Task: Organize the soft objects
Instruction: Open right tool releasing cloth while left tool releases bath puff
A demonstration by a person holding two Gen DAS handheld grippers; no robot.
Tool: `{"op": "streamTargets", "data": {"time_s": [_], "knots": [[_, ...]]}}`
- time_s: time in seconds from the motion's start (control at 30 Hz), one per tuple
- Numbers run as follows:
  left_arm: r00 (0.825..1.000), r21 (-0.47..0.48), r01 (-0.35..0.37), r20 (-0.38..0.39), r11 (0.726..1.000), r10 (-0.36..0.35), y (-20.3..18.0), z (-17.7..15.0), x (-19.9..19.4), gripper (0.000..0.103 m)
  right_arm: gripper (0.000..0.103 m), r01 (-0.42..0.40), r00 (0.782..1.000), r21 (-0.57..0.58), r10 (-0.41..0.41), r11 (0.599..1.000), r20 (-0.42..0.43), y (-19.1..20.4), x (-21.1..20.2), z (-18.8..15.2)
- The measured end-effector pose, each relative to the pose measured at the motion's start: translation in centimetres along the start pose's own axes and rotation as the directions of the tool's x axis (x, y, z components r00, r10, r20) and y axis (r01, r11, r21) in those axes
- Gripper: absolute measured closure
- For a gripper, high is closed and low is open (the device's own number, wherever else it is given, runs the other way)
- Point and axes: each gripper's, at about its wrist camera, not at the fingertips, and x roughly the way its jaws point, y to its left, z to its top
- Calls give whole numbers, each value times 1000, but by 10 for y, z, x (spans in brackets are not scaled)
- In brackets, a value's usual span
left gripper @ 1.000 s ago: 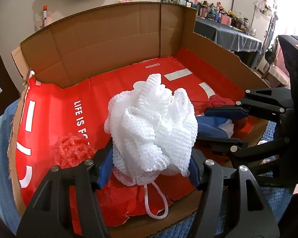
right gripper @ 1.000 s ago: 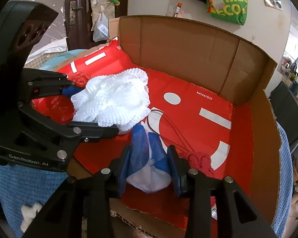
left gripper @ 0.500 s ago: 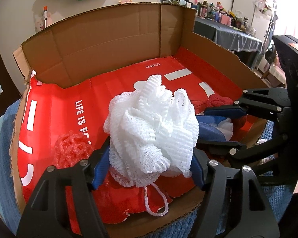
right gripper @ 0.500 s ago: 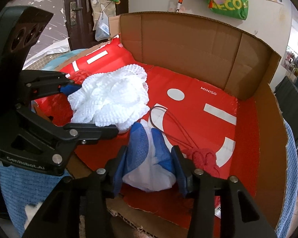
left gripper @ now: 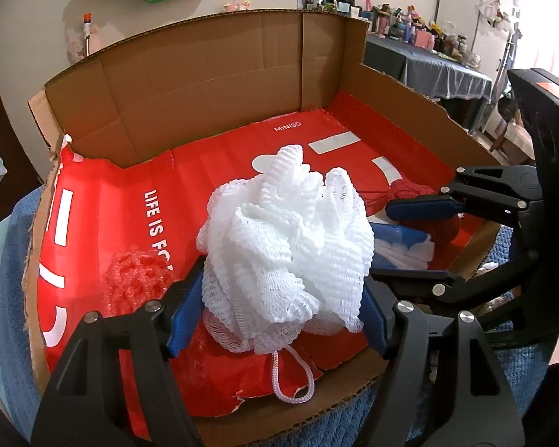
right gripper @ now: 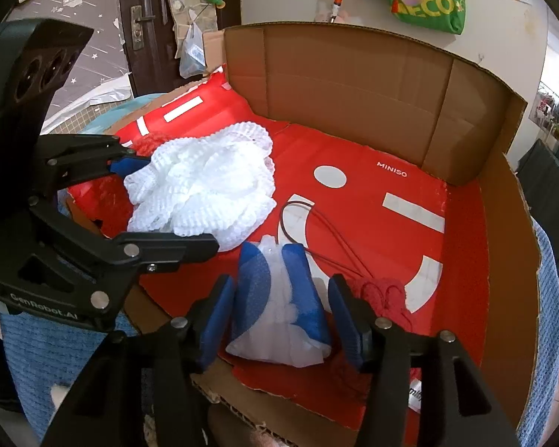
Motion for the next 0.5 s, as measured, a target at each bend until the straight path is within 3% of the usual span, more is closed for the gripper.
{"op": "streamTargets", "data": {"time_s": [0.5], "knots": [[1000, -4, 0, 26, 1000, 0, 0, 0, -8, 26, 39, 5, 1000, 0, -5, 1000, 5, -2, -8, -1]]}}
